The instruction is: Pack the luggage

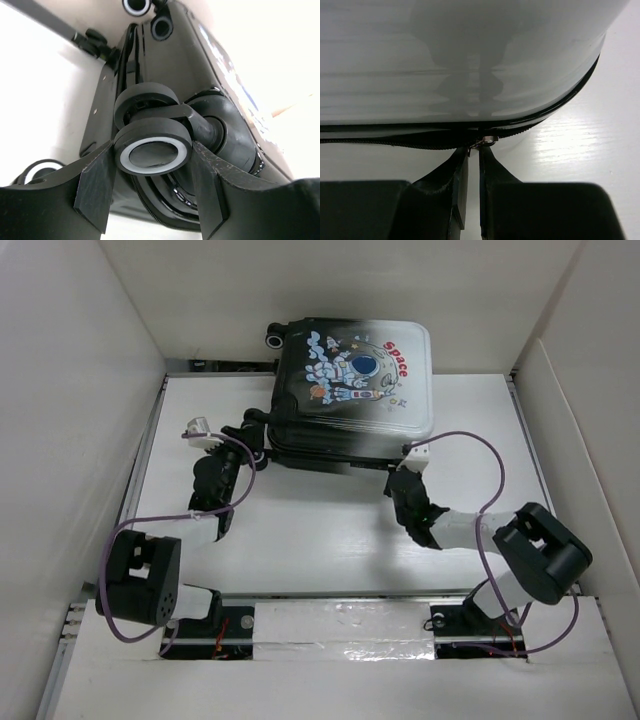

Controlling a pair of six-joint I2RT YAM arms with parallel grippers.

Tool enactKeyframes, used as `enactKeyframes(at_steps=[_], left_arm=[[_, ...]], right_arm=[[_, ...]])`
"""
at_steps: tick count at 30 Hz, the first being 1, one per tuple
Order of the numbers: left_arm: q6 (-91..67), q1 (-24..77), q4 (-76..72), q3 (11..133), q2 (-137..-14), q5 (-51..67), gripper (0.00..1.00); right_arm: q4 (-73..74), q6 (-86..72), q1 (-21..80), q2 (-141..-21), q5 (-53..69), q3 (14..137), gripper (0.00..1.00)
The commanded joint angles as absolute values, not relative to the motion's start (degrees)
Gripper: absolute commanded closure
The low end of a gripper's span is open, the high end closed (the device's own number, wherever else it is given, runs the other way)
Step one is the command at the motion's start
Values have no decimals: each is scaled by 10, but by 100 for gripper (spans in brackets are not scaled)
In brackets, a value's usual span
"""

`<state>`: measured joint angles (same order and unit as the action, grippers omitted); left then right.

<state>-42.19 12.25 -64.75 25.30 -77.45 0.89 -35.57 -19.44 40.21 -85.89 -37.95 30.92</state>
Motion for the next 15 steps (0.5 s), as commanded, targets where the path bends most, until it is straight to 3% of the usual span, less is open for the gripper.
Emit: enactKeyframes(at_steps=[1,9,15], left_arm=[[-427,204,-674,265,-720,161,100],[-439,178,-650,235,-682,112,100],[-429,178,-619,233,-657,81,100]], right_arm=[[-408,-228,445,-850,-150,319,100],[-299,-235,241,-636,-99,223,100],[-255,-228,139,-583,-59,207,100]])
